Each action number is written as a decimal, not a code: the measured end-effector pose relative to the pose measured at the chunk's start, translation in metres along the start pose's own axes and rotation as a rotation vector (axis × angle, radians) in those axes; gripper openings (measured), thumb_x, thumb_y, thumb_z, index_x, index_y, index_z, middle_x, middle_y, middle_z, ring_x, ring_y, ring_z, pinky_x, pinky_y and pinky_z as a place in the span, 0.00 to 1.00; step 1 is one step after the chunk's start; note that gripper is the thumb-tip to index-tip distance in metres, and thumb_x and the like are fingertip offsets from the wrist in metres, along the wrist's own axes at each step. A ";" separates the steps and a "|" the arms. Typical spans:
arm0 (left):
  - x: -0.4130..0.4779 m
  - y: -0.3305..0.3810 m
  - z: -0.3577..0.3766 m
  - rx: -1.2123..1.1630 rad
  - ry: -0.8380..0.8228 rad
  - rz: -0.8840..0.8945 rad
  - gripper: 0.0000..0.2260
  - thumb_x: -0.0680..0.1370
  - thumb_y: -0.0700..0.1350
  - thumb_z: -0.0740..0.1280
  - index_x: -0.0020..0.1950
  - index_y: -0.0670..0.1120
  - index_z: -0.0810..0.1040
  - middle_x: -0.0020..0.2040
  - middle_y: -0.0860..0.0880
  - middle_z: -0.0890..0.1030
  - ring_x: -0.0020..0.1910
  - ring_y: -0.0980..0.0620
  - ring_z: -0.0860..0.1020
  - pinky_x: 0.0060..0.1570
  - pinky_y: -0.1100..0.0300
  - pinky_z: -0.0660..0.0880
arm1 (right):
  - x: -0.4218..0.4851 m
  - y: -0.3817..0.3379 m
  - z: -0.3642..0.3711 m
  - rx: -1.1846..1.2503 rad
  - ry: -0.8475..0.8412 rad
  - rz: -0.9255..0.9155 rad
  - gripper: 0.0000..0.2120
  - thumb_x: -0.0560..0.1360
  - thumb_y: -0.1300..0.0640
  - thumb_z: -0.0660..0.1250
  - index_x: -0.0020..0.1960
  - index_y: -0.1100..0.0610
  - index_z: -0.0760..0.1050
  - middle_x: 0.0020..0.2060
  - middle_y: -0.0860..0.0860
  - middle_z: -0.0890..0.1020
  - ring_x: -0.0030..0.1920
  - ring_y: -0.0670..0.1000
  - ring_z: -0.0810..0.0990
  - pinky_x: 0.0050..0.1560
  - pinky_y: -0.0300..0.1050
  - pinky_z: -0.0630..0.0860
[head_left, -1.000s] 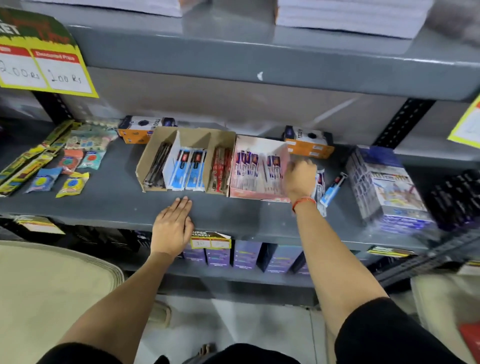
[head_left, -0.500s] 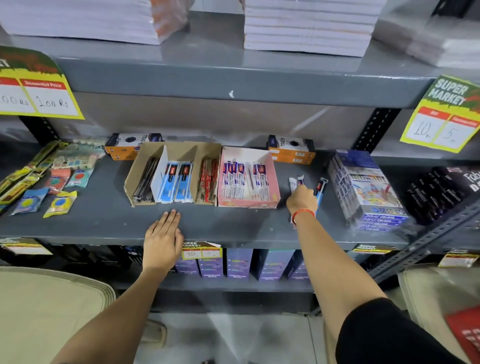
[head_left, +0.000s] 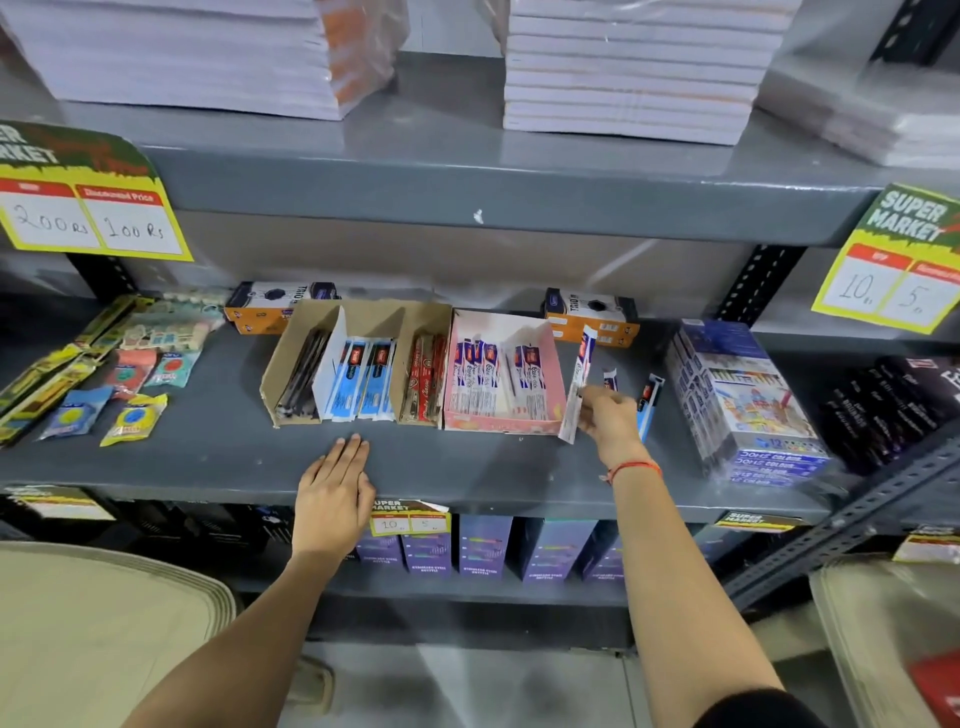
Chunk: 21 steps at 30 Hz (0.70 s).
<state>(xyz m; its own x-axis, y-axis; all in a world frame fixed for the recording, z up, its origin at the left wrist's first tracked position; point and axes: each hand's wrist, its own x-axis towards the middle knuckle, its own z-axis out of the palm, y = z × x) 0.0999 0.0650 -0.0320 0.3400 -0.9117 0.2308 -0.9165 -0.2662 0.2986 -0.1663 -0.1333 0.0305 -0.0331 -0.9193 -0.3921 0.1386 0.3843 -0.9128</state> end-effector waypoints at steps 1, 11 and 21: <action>0.000 0.000 0.000 0.002 -0.005 0.000 0.24 0.76 0.46 0.50 0.62 0.36 0.76 0.62 0.39 0.78 0.62 0.41 0.75 0.61 0.45 0.70 | -0.001 0.000 0.003 -0.035 0.000 -0.023 0.09 0.77 0.65 0.62 0.40 0.59 0.75 0.31 0.52 0.81 0.32 0.50 0.79 0.36 0.39 0.78; 0.001 0.000 -0.001 -0.004 0.003 0.016 0.23 0.76 0.45 0.51 0.62 0.36 0.77 0.62 0.39 0.78 0.61 0.41 0.76 0.59 0.45 0.72 | 0.001 -0.014 0.059 -0.482 0.105 -0.340 0.09 0.74 0.64 0.69 0.53 0.64 0.83 0.51 0.61 0.85 0.55 0.57 0.82 0.60 0.39 0.73; 0.003 -0.003 0.001 0.012 0.016 0.026 0.22 0.75 0.45 0.53 0.61 0.37 0.78 0.61 0.40 0.79 0.60 0.42 0.77 0.57 0.46 0.73 | 0.004 0.010 0.096 -0.967 0.102 -0.338 0.11 0.77 0.68 0.58 0.53 0.68 0.78 0.51 0.63 0.82 0.50 0.64 0.82 0.51 0.57 0.81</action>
<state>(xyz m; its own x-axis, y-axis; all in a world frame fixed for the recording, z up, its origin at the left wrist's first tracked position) 0.1031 0.0624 -0.0332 0.3189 -0.9134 0.2529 -0.9276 -0.2459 0.2812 -0.0701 -0.1414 0.0302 -0.0123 -0.9979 -0.0644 -0.7482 0.0519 -0.6614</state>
